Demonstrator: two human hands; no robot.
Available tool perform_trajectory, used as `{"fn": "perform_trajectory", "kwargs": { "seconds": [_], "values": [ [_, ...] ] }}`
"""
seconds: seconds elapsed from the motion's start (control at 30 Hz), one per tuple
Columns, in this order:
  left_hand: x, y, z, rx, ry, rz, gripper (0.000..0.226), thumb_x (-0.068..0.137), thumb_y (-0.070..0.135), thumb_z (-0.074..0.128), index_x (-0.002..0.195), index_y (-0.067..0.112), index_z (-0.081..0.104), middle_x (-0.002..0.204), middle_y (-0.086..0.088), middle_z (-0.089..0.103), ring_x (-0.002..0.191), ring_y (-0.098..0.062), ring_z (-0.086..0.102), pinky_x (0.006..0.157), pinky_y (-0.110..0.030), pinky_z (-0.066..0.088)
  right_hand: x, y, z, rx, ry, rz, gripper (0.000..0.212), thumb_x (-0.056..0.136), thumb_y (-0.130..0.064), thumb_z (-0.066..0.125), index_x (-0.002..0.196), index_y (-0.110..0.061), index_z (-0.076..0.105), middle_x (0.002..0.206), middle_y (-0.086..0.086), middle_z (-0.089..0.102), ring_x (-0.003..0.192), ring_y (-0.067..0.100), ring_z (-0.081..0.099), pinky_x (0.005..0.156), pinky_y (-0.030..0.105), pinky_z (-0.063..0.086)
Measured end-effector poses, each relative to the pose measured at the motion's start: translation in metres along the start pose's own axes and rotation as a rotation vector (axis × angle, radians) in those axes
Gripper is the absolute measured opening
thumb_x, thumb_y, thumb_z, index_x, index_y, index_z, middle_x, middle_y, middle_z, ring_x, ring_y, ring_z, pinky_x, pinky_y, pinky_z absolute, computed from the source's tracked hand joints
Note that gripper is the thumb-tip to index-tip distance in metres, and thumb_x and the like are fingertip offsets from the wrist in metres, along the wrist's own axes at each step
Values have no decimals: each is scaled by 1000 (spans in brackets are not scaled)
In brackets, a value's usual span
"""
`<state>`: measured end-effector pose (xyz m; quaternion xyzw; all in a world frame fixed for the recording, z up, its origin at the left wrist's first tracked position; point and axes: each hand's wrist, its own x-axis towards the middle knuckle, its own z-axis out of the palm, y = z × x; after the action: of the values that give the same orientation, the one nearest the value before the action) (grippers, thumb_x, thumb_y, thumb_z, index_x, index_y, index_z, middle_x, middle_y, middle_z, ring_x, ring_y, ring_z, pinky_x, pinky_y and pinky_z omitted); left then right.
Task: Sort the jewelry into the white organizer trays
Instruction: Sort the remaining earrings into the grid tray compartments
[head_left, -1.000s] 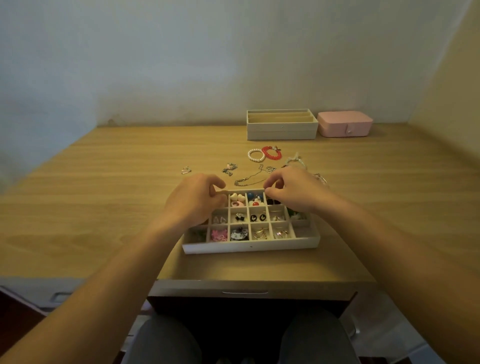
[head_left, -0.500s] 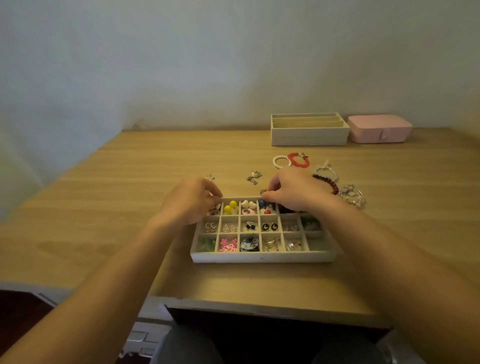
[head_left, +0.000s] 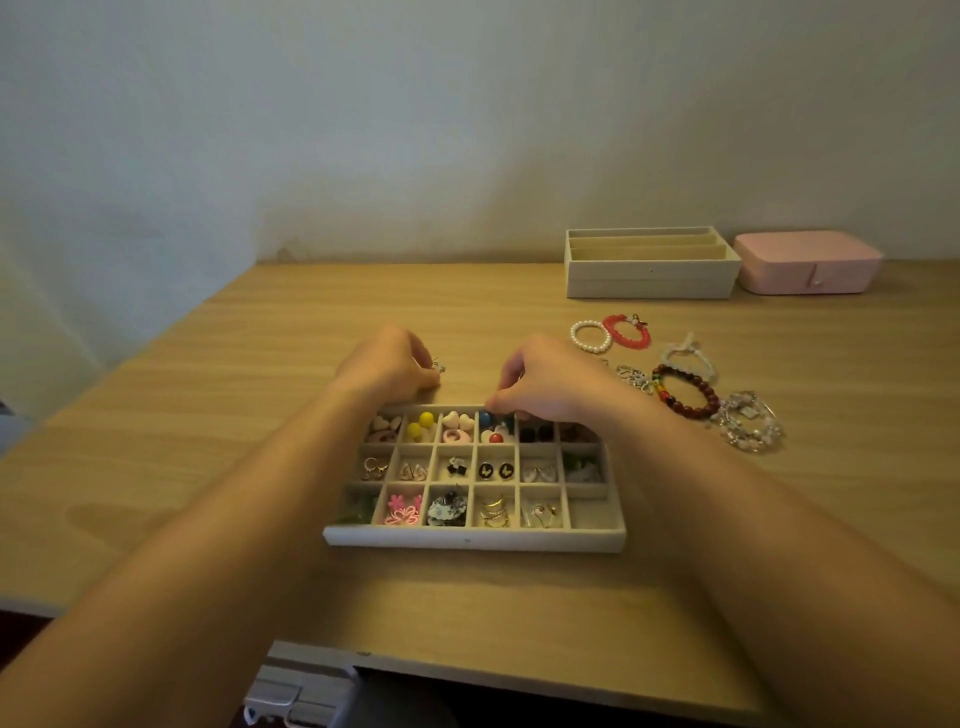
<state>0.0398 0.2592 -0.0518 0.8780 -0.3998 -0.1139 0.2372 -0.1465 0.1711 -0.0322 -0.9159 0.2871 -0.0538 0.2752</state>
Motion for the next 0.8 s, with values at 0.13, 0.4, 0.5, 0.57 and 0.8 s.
{"fn": "perform_trajectory", "kwargs": {
  "seconds": [0.13,0.4,0.5,0.57,0.8],
  "values": [
    [3,3,2,80,22,21,4,91,25,70,91,28,67,98,4,69,94,-16,63,88,-42,56,0,1,0,56,-17,3,14,89,-34,74,95,-20,76,86,-5,73,84,11,68,79,33,59],
    [-22,24,-21,-234,8,184,11,89,22,74,97,23,66,94,2,71,83,-12,66,67,-24,51,-7,9,-2,448,213,-50,26,95,-26,67,120,-33,67,112,-7,62,102,8,58,86,29,50],
    [-47,38,-33,-356,-31,269,13,87,22,76,97,20,68,90,2,73,76,-10,66,61,-20,51,-21,3,-6,473,196,-73,44,91,-34,73,132,-40,58,125,-6,52,109,8,53,90,31,50],
    [-61,46,-37,-405,-67,311,13,86,22,76,97,20,69,89,3,74,73,-8,66,60,-18,52,-30,-2,-10,532,139,-80,44,91,-37,74,131,-41,57,129,-7,52,113,9,55,93,35,53],
    [-98,59,-35,-443,-165,390,10,86,21,76,95,22,72,81,8,75,70,-5,65,65,-25,53,-72,6,-21,855,79,-58,28,92,-14,73,119,-7,66,103,11,76,90,22,76,82,35,63]
  ]
}}
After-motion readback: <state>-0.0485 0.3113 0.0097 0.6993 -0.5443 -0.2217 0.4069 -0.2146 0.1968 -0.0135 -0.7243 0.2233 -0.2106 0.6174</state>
